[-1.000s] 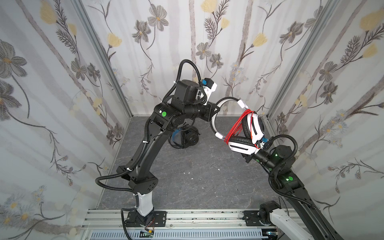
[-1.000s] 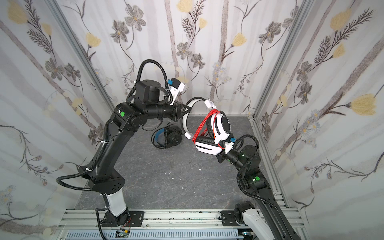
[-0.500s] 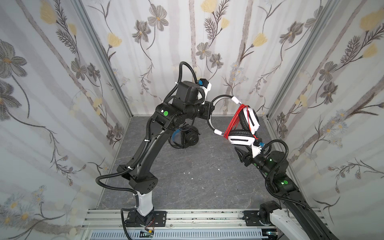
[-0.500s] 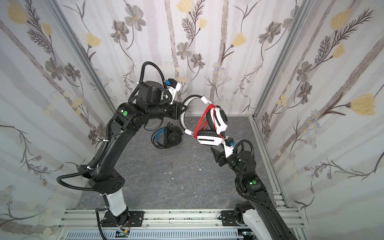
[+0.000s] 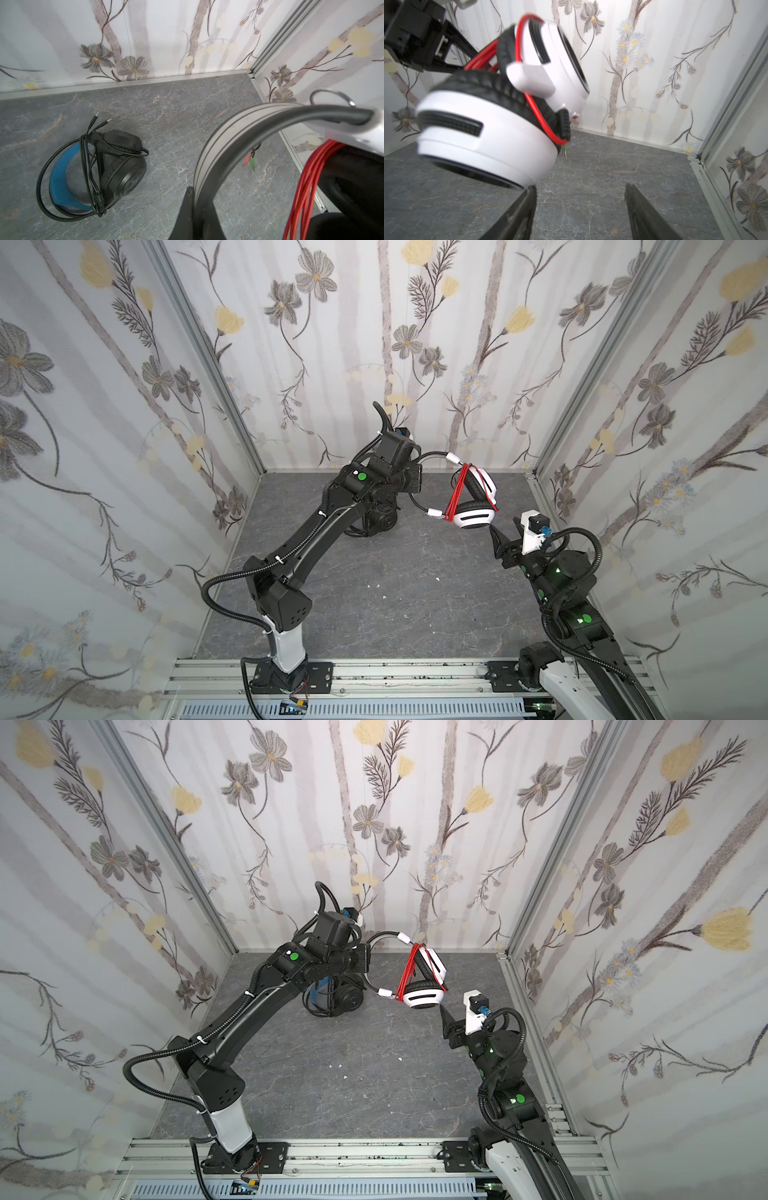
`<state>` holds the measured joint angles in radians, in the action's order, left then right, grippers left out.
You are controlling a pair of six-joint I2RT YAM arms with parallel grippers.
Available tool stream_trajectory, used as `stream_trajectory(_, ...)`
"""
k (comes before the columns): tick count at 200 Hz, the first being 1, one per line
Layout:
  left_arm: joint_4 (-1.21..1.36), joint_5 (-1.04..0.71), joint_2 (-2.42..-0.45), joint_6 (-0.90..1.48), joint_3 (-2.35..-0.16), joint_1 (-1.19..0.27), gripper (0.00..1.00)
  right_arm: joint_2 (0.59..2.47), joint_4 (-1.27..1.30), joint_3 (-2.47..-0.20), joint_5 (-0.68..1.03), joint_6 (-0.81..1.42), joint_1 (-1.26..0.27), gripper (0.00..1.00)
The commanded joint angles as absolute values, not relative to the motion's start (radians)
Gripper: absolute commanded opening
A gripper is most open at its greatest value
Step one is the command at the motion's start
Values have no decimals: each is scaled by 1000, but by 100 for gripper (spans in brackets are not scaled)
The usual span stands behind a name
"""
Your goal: Wrap the headphones
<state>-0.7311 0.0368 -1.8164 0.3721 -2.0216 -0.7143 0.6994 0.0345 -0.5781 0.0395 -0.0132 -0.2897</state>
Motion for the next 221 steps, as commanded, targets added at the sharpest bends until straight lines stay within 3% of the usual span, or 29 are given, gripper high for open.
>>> stream_trajectory(1, -535, 61, -1806, 452, -1950, -715, 0, 692, 17, -603, -8, -43, -288, 69)
stream_trajectory(111, -282, 22, -1920, 574, -1682, -747, 0, 723, 5, -640, -9, -61, -283, 70)
stream_trajectory(221, -162, 5, -2153, 680, -1741, -728, 0, 728, -18, -657, -29, -82, -282, 70)
